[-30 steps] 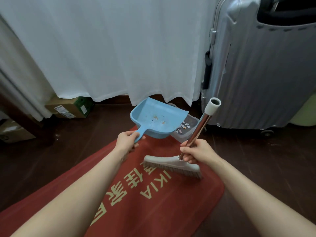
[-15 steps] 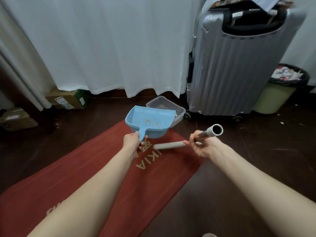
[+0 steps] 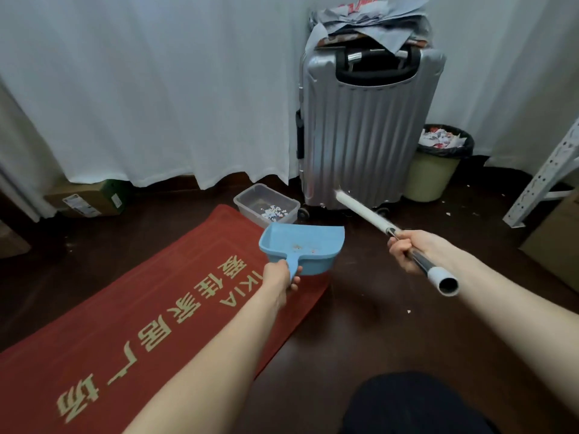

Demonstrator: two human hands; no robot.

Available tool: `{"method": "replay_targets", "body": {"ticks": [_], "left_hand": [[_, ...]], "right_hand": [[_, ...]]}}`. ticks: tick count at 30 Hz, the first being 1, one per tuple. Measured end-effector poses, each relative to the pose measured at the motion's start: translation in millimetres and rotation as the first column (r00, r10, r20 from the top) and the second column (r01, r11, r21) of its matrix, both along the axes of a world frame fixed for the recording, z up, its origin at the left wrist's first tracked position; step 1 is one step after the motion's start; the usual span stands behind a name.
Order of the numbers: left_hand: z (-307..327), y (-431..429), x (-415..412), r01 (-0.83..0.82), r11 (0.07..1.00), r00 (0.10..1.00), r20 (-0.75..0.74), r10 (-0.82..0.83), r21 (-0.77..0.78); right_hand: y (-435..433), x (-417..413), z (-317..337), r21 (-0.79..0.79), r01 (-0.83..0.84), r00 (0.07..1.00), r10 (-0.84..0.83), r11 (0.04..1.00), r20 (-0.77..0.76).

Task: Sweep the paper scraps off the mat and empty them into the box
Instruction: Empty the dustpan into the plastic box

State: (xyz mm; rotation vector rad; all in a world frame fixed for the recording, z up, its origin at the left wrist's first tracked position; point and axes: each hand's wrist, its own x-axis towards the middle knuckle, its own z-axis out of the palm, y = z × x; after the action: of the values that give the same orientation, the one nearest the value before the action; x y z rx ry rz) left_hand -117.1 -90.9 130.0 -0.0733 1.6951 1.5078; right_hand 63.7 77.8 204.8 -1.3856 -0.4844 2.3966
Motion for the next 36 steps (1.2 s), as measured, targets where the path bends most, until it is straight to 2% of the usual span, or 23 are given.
{"method": "replay_targets", "body": {"ticks": [3, 6, 11, 14, 21, 26, 31, 36], "left_hand": [[-16.7, 10.4, 20.1, 0.021, 0.998, 0.999, 0.039, -0.018, -0.063], [-33.8, 25.8, 36.3, 0.045, 0.995, 0.994, 0.104, -0.036, -0.087], [-59.2, 55.0, 54.0, 0.082, 0.996, 0.972, 0.221, -0.077, -0.016], [-76.3, 77.5, 58.0, 0.107, 0.994, 0.962, 0.251, -0.107, 0.013], [-119.0, 119.7, 67.1, 0.219, 0.973, 0.958, 0.174, -0.229, 0.078], [-148.1, 133.1, 82.2, 0.264, 0.963, 0.936, 0.225, -0.270, 0.057], [-163.9, 144.5, 98.3, 0.269, 0.962, 0.917, 0.294, -0.270, 0.043], [-168.5, 160.2, 97.9, 0.197, 0.979, 0.932, 0.299, -0.204, 0.052]], "right_hand": [[3.6, 3.7, -12.5, 0.068, -0.121, 0.987, 0.113, 0.990, 0.115], [6.2, -3.1, -31.8, 0.218, -0.213, 0.958, 0.160, 0.952, 0.239], [13.5, -20.6, -62.8, 0.397, -0.324, 0.912, 0.172, 0.859, 0.372], [26.3, -31.5, -73.3, 0.422, -0.390, 0.888, 0.214, 0.818, 0.406], [42.5, -54.4, -131.9, 0.494, -0.481, 0.832, 0.200, 0.724, 0.518], [49.2, -59.5, -166.2, 0.498, -0.560, 0.770, 0.194, 0.662, 0.607], [58.9, -59.3, -188.7, 0.508, -0.586, 0.741, 0.162, 0.632, 0.652], [64.3, -67.2, -202.5, 0.502, -0.591, 0.728, 0.151, 0.631, 0.668]]}}
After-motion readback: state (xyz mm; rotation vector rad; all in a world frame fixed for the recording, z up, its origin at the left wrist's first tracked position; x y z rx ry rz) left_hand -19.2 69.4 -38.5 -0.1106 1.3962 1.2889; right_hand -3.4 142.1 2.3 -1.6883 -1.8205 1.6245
